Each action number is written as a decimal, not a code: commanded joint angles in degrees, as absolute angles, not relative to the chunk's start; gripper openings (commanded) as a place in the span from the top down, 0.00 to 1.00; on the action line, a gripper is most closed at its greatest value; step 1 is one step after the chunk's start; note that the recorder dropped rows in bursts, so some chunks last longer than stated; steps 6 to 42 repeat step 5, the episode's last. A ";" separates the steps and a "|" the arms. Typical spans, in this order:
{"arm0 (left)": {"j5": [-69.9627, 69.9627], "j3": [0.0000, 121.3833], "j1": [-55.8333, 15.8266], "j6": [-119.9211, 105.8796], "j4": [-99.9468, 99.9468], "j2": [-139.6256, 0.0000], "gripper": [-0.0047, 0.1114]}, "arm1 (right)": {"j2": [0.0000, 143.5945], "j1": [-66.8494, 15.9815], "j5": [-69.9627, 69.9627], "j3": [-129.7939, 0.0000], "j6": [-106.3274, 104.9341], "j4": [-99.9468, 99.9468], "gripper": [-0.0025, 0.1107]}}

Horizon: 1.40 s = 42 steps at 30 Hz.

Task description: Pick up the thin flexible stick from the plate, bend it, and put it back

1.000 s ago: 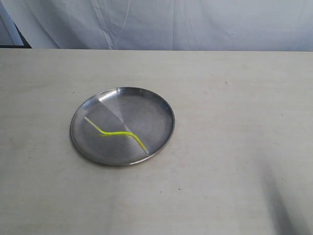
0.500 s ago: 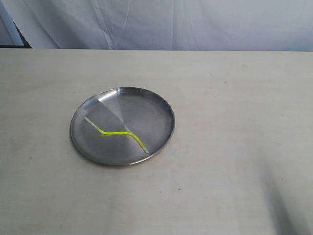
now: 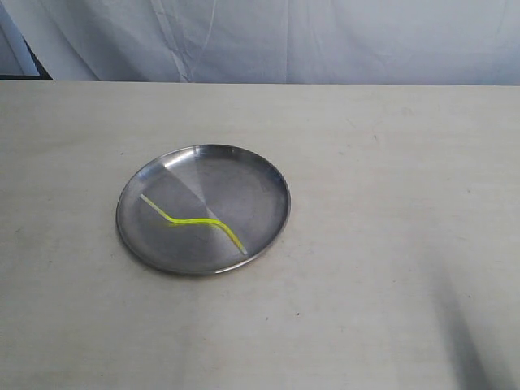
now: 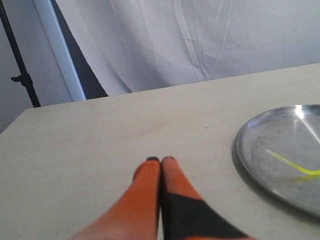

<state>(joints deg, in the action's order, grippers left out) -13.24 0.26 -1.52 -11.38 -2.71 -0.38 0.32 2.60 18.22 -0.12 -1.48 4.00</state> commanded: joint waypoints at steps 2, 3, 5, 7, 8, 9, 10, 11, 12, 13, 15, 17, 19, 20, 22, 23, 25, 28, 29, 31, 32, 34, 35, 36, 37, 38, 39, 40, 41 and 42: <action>-12.35 0.00 -1.87 -11.12 -2.91 0.00 0.96 | 0.00 2.85 17.65 0.00 -1.53 3.74 0.99; -12.35 0.00 -1.87 -11.12 -2.91 0.00 0.96 | 0.00 2.85 17.65 0.00 -1.53 3.74 0.99; -12.35 0.00 -1.87 -11.12 -2.91 0.00 0.96 | 0.00 2.85 17.65 0.00 -1.53 3.74 0.99; -12.35 0.00 -1.87 -11.12 -2.91 0.00 0.96 | 0.00 2.85 17.65 0.00 -1.53 3.74 0.99; -12.35 0.00 -1.87 -11.12 -2.91 0.00 0.96 | 0.00 2.85 17.65 0.00 -1.53 3.74 0.99; -12.35 0.00 -1.87 -11.12 -2.91 0.00 0.96 | 0.00 2.85 17.65 0.00 -1.53 3.74 0.99; -12.35 0.00 -1.87 -11.12 -2.91 0.00 0.96 | 0.00 2.85 17.65 0.00 -1.53 3.74 0.99; -12.35 0.00 -1.87 -11.12 -2.91 0.00 0.96 | 0.00 2.85 17.65 0.00 -1.53 3.74 0.99; -12.35 0.00 -1.87 -11.12 -2.91 0.00 0.96 | 0.00 2.85 17.65 0.00 -1.53 3.74 0.99; -12.35 0.00 -1.87 -11.12 -2.91 0.00 0.96 | 0.00 2.85 17.65 0.00 -1.53 3.74 0.99; -12.35 0.00 -1.87 -11.12 -2.91 0.00 0.96 | 0.00 2.85 17.65 0.00 -1.53 3.74 0.99; -12.35 0.00 -1.87 -11.12 -2.91 0.00 0.96 | 0.00 2.85 17.65 0.00 -1.53 3.74 0.99; -12.35 0.00 -1.87 -11.12 -2.91 0.00 0.96 | 0.00 2.85 17.65 0.00 -1.53 3.74 0.99; -12.35 0.00 -1.87 -11.12 -2.91 0.00 0.96 | 0.00 2.85 17.65 0.00 -1.53 3.74 0.99; -12.35 0.00 -1.87 -11.12 -2.91 0.00 0.96 | 0.00 2.85 17.65 0.00 -1.53 3.74 0.99; -12.35 0.00 -1.87 -11.12 -2.91 0.00 0.96 | 0.00 2.85 17.65 0.00 -1.53 3.74 0.99; -12.35 0.00 -1.87 -11.12 -2.91 0.00 0.96 | 0.00 2.85 17.65 0.00 -1.53 3.74 0.99; -12.35 0.00 -1.87 -11.12 -2.91 0.00 0.96 | 0.00 2.85 17.65 0.00 -1.53 3.74 0.99; -12.35 0.00 -1.87 -11.12 -2.91 0.00 0.96 | 0.00 2.85 17.65 0.00 -1.53 3.74 0.99; -12.35 0.00 -1.87 -11.12 -2.91 0.00 0.96 | 0.00 2.85 17.65 0.00 -1.53 3.74 0.99; -12.35 0.00 -1.87 -11.12 -2.91 0.00 0.96 | 0.00 2.85 17.65 0.00 -1.53 3.74 0.99; -12.35 0.00 -1.87 -11.12 -2.91 0.00 0.96 | 0.00 2.85 17.65 0.00 -1.53 3.74 0.99; -12.35 0.00 -1.87 -11.12 -2.91 0.00 0.96 | 0.00 2.85 17.65 0.00 -1.53 3.74 0.99; -12.35 0.00 -1.87 -11.12 -2.91 0.00 0.96 | 0.00 2.85 17.65 0.00 -1.53 3.74 0.99; -12.35 0.00 -1.87 -11.12 -2.91 0.00 0.96 | 0.00 2.85 17.65 0.00 -1.53 3.74 0.99; -12.35 0.00 -1.87 -11.12 -2.91 0.00 0.96 | 0.00 2.85 17.65 0.00 -1.53 3.74 0.99; -12.35 0.00 -1.87 -11.12 -2.91 0.00 0.96 | 0.00 2.85 17.65 0.00 -1.53 3.74 0.99; -12.35 0.00 -1.87 -11.12 -2.91 0.00 0.96 | 0.00 2.85 17.65 0.00 -1.53 3.74 0.99; -12.35 0.00 -1.87 -11.12 -2.91 0.00 0.96 | 0.00 2.85 17.65 0.00 -1.53 3.74 0.99; -12.35 0.00 -1.87 -11.12 -2.91 0.00 0.96 | 0.00 2.85 17.65 0.00 -1.53 3.74 0.99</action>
